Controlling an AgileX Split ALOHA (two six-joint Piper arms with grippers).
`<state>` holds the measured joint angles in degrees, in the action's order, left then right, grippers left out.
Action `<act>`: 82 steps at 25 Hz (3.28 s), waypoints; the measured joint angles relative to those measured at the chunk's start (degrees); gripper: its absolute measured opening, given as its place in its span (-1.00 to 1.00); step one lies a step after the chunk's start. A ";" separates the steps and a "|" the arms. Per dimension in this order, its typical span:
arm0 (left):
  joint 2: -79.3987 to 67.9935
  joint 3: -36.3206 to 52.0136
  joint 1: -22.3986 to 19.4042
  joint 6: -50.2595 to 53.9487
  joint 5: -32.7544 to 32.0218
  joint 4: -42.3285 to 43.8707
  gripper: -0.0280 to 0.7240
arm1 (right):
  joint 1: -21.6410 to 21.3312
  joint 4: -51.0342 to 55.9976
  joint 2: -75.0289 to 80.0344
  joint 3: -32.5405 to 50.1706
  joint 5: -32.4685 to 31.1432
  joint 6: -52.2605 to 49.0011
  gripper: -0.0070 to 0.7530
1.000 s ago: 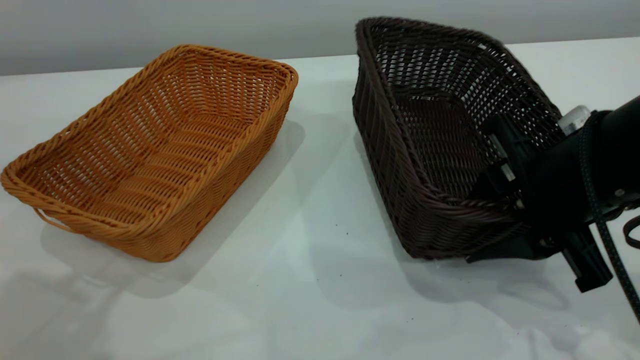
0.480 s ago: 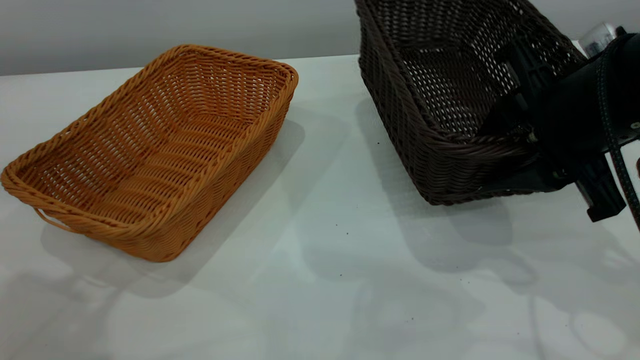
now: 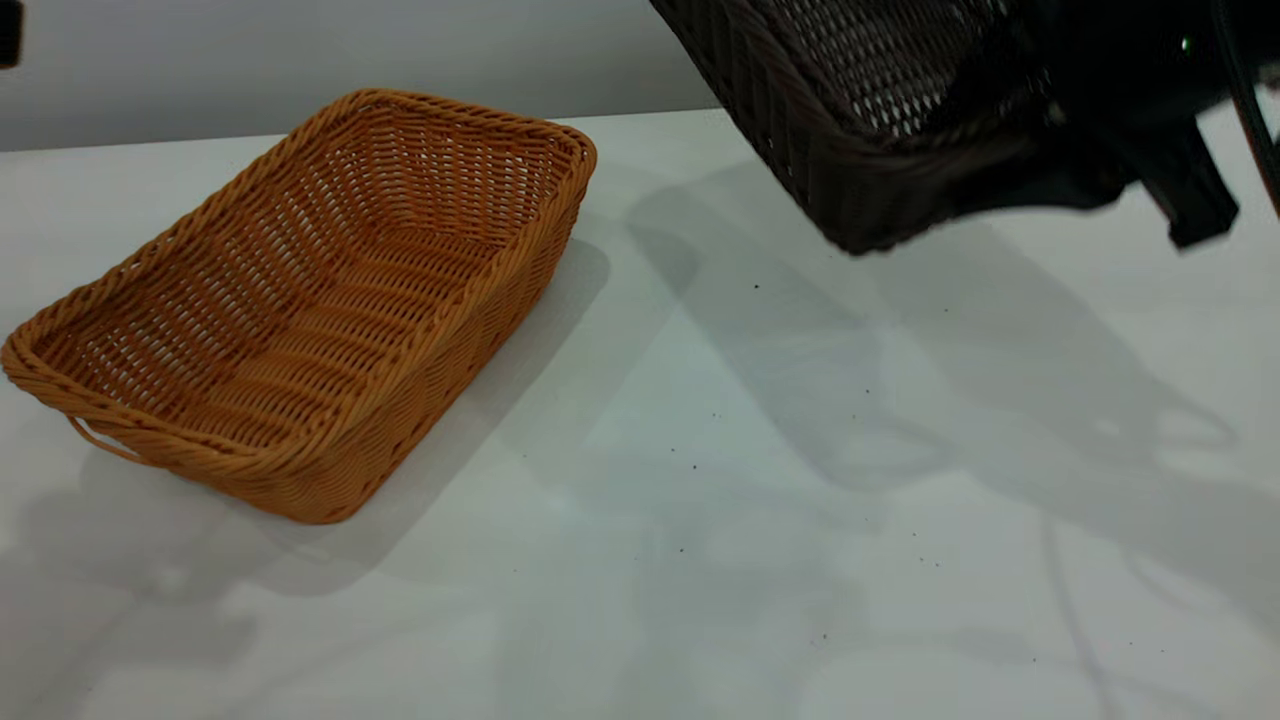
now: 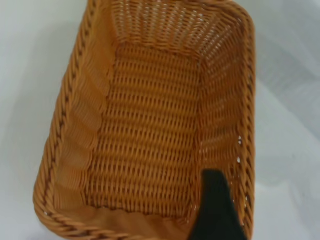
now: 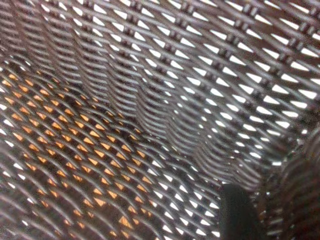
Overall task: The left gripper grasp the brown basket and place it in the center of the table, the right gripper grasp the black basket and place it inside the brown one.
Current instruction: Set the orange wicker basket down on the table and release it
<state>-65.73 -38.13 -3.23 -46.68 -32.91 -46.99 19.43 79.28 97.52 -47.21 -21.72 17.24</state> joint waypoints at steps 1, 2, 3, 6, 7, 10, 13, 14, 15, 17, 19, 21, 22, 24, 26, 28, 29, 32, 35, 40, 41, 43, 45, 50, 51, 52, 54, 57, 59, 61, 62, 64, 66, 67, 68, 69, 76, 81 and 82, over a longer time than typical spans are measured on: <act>-1.15 0.00 0.00 0.00 -0.07 -0.47 0.21 | -0.25 -2.06 0.00 -1.22 0.17 -0.62 -0.19; -2.06 0.00 0.15 0.00 -0.33 -1.28 0.21 | -0.59 -3.49 0.00 -1.98 0.24 -1.11 -0.19; -3.15 0.00 0.55 -0.31 -0.29 -2.26 0.21 | -0.74 -5.26 0.00 -2.73 0.17 -1.70 -0.19; -6.05 0.00 3.39 -3.15 1.44 -5.40 0.21 | -1.15 -9.15 0.00 -4.33 -0.51 -2.19 -0.19; -7.09 0.00 4.85 -4.17 2.85 -5.78 0.21 | -1.15 -10.17 0.05 -4.89 -0.62 -2.22 -0.19; -10.08 0.00 9.47 -4.50 8.39 -5.87 0.21 | -1.15 -12.66 0.05 -6.56 -1.19 -2.10 -0.19; -13.48 0.00 13.98 -4.45 14.48 -5.87 0.21 | -1.15 -14.63 0.05 -8.22 -1.66 -2.05 -0.20; -14.79 -0.08 15.46 -4.45 16.31 -5.87 0.21 | -1.15 -15.38 0.05 -8.76 -1.96 -2.05 -0.20; -16.16 -0.41 16.87 -4.45 17.72 -5.87 0.21 | -1.15 -15.89 0.05 -9.27 -2.01 -2.10 -0.20; -18.68 -1.54 19.06 -3.99 20.02 -5.87 0.21 | -1.15 -16.03 0.05 -9.80 -2.01 -2.10 -0.20; -21.14 -3.09 20.83 -3.91 21.68 -6.80 0.21 | -1.15 -15.96 0.05 -9.80 -1.92 -2.10 -0.20; -23.65 -5.14 22.09 -3.91 22.01 -7.08 0.21 | -1.15 -16.60 0.11 -9.80 -2.05 -2.10 -0.20; -24.84 -6.03 22.73 -3.99 22.08 -6.99 0.21 | -1.15 -16.60 0.11 -9.80 -2.05 -2.10 -0.20; -27.05 -8.10 23.77 -4.04 22.13 -6.93 0.21 | -1.15 -16.54 0.11 -9.80 -2.05 -2.10 -0.20; -29.36 -9.58 24.80 -4.10 22.74 -6.82 0.21 | -1.15 -16.54 0.11 -9.80 -1.99 -2.10 -0.20; -31.40 -10.35 25.76 -4.23 23.77 -6.77 0.21 | -1.15 -16.54 0.11 -9.80 -1.87 -2.10 -0.20; -32.43 -10.35 26.21 -4.23 24.48 -6.77 0.21 | -1.15 -16.54 0.11 -9.80 -1.88 -2.10 -0.20; -35.13 -10.35 27.30 -4.36 26.74 -6.77 0.21 | -1.15 -16.53 0.11 -9.80 -1.86 -2.21 -0.20; -37.27 -10.35 28.13 -4.36 29.56 -6.76 0.21 | -1.15 -16.53 0.11 -9.80 -1.79 -2.08 -0.20; -39.83 -10.49 28.13 -4.36 30.92 -6.76 0.21 | -1.15 -16.53 0.11 -9.80 -1.63 -2.02 -0.20; -40.16 -10.68 28.13 -4.36 30.44 -6.76 0.21 | -1.15 -16.53 0.11 -9.80 -1.47 -1.97 -0.20; -40.56 -10.95 28.13 -4.36 30.64 -6.76 0.21 | -1.15 -16.53 0.11 -9.80 -1.20 -1.92 -0.20; -40.73 -11.42 28.13 -4.36 30.38 -6.76 0.21 | -1.15 -16.62 0.11 -9.80 -1.15 -1.76 -0.20; -40.74 -12.93 28.13 -4.30 30.09 -6.70 0.21 | -1.15 -16.62 0.11 -9.80 -1.21 -1.22 -0.20; -40.74 -13.18 28.13 -4.30 30.03 -6.70 0.21 | -1.15 -16.68 0.11 -9.80 -1.21 -1.22 -0.20; -40.74 -13.57 28.13 -4.30 29.95 -6.70 0.21 | -1.15 -16.68 0.11 -9.80 -1.21 -1.22 -0.20; -40.74 -13.99 28.13 -4.36 30.01 -6.70 0.21 | -1.15 -16.68 0.11 -9.80 -1.21 -1.22 -0.20; -41.31 -14.72 28.13 -4.36 30.23 -6.65 0.21 | -1.15 -16.75 0.11 -9.80 -1.21 -0.85 -0.20; -42.25 -15.00 28.13 -4.36 29.36 -6.65 0.21 | -1.15 -16.87 0.11 -9.80 -1.21 -0.81 -0.20; -43.70 -14.99 28.52 -4.41 29.27 -6.53 0.21 | -1.15 -16.87 0.11 -9.80 -1.21 -0.76 -0.20; -44.30 -15.07 28.59 -4.51 29.27 -6.53 0.21 | -1.15 -16.87 0.11 -9.80 -1.21 -0.63 -0.20; -45.74 -15.74 29.06 -4.58 30.32 -6.53 0.21 | -1.15 -16.87 0.11 -9.80 -1.15 -0.39 -0.20; -46.99 -16.14 29.47 -4.58 30.94 -6.48 0.21 | -1.15 -16.87 0.11 -9.80 -1.15 -0.14 -0.20; -47.68 -16.52 29.73 -4.58 31.51 -6.48 0.21 | -1.15 -16.87 0.11 -9.80 -1.22 0.00 -0.20; -48.37 -16.70 29.90 -4.58 32.91 -6.48 0.21 | -1.15 -16.87 0.11 -9.80 -1.22 0.21 -0.20; -48.99 -16.84 30.20 -4.58 33.28 -6.48 0.21 | -1.15 -16.87 0.11 -9.80 -1.29 0.29 -0.20; -53.07 -17.26 31.91 -4.58 36.85 -6.48 0.01 | -1.15 -16.87 0.11 -9.80 -1.23 0.54 -0.20; -53.30 -17.26 32.02 -7.32 37.74 -5.98 -0.66 | -1.15 -16.87 0.11 -9.80 -1.13 0.54 -0.20; -53.30 -17.26 32.02 -8.50 37.29 -5.93 -0.66 | -1.15 -16.87 0.11 -9.80 -1.13 0.54 -0.20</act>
<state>-119.03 -55.39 28.79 -55.18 4.38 -52.92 18.28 62.41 97.63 -57.01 -22.85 17.78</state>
